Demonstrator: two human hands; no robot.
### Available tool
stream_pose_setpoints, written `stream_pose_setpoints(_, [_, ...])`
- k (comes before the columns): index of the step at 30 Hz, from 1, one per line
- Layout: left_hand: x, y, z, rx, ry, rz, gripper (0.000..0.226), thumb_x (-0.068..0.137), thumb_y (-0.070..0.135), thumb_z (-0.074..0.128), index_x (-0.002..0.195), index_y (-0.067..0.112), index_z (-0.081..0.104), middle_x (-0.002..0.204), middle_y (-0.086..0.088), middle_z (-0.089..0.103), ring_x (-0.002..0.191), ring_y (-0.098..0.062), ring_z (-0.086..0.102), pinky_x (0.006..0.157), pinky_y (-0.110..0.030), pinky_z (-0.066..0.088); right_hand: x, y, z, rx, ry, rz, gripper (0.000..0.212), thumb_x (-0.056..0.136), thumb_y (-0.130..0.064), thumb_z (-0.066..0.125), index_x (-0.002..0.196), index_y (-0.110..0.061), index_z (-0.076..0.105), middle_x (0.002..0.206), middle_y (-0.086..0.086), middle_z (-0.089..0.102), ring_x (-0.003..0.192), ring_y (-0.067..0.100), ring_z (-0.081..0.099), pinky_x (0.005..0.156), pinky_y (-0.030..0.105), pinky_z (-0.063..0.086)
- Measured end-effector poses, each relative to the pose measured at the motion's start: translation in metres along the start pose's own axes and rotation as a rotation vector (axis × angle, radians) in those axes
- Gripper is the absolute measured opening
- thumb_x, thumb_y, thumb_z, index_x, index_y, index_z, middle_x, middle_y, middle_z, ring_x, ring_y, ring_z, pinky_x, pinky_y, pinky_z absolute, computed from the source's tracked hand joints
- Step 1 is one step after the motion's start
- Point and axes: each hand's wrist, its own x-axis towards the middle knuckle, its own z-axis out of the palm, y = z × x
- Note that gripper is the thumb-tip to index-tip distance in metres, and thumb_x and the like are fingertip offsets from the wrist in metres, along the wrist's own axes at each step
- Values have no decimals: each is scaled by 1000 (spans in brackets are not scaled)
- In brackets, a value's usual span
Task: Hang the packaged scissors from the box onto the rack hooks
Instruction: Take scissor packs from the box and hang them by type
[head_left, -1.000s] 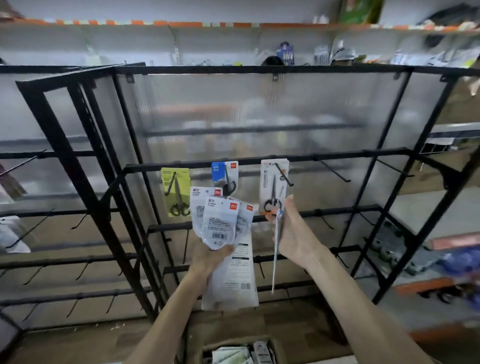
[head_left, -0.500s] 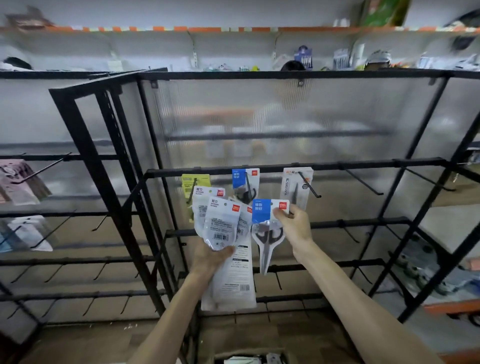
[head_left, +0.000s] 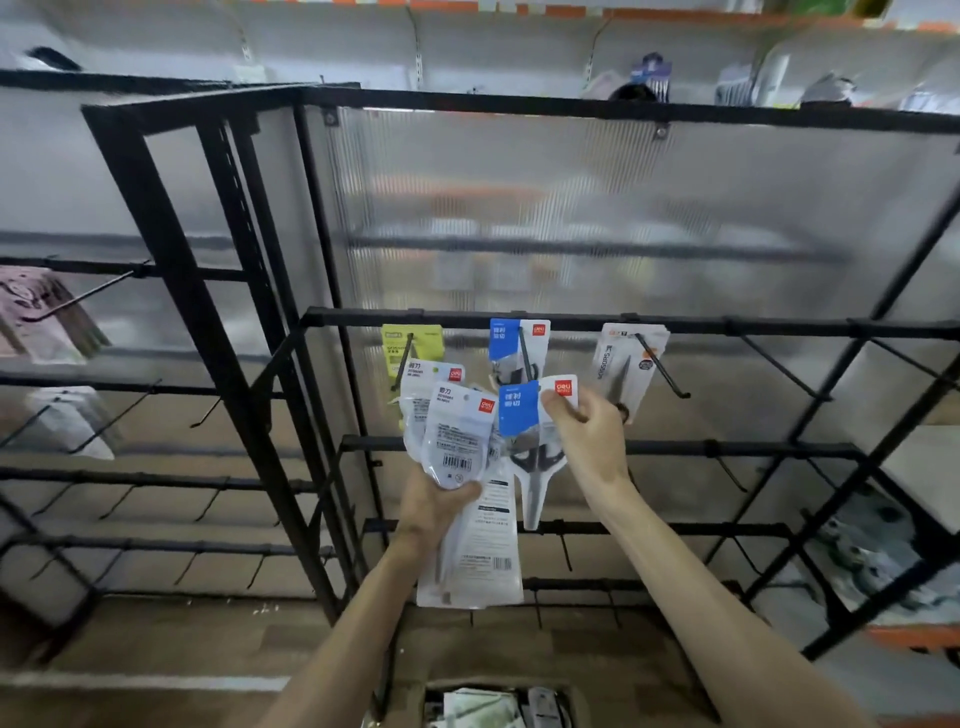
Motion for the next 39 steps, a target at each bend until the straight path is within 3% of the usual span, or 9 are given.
stream_pose_setpoints(6, [7,2,2,-5,26,-26,34,81,-5,79,99,22,69,98,3,77,85,-12,76,66,-23,61,0,10,-6,-27,7,-33,4,98,-21,62,95,-21,65,96,-5,72,94,5,69,70,17,55])
stream_pose_setpoints(10, [13,6,5,5,25,-45,35,80,-4,79,98,24,67,94,6,76,77,-4,74,60,-19,58,2,13,-9,-108,-101,-52,6,98,-18,62,94,-15,66,95,-3,73,89,3,70,68,16,54])
stream_pose_setpoints(14, [17,6,10,-14,19,-64,33,80,-1,81,96,24,66,91,8,75,75,-4,74,58,-18,57,2,15,-5,-92,-56,-67,9,98,-19,61,99,-12,67,92,-4,72,86,5,67,72,17,53])
stream_pose_setpoints(20, [23,8,10,17,21,-54,37,79,-1,82,99,25,66,97,4,76,86,-12,75,70,-25,61,19,21,-5,-67,14,30,8,97,-20,60,93,-14,63,94,7,70,91,25,68,75,40,56])
stream_pose_setpoints(25, [29,7,5,48,39,-77,38,78,4,84,110,18,68,96,7,75,87,-9,73,69,-20,59,5,19,-16,-102,-152,-28,8,99,-16,60,102,-9,62,98,-3,69,90,-6,65,63,16,54])
stream_pose_setpoints(29, [28,7,3,61,48,-93,38,78,5,84,97,30,64,93,13,71,86,-4,69,68,-18,55,-5,13,-21,-85,-136,-79,9,98,-19,61,100,-10,62,97,-3,71,91,0,68,66,19,56])
stream_pose_setpoints(32, [29,8,4,61,54,-121,35,79,2,82,103,21,67,94,8,73,83,-8,71,65,-21,57,2,1,-18,-122,-74,-103,3,98,-21,61,95,-19,62,93,-4,70,85,8,68,70,20,56])
stream_pose_setpoints(35, [28,9,6,50,46,-102,35,80,0,81,108,16,68,95,4,76,78,-7,73,60,-19,58,8,0,-11,-157,-73,-73,8,97,-17,61,95,-13,67,89,-3,71,80,4,66,62,9,47])
stream_pose_setpoints(39, [26,7,6,38,32,-86,36,79,-1,82,108,14,68,96,2,76,77,-10,76,61,-19,59,12,5,-2,-128,-45,-11,12,100,-19,59,98,-10,66,92,-3,69,80,0,65,59,6,44])
